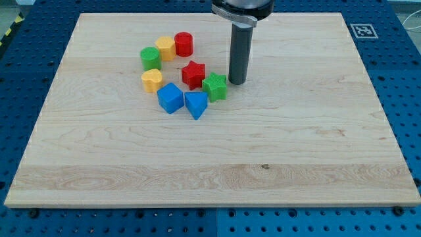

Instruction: Point your arm at green star

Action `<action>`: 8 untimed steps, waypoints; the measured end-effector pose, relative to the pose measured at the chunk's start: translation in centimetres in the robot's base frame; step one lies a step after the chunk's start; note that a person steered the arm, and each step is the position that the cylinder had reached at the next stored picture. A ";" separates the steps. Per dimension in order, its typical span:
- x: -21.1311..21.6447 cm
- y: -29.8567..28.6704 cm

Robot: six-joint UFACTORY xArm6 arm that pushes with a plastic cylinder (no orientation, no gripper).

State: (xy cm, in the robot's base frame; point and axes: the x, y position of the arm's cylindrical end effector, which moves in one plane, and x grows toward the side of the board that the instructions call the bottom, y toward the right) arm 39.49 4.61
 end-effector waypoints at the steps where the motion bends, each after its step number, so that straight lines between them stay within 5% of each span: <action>1: -0.4 0.4; 8: -4.5 0.0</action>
State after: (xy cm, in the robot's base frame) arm 35.03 4.65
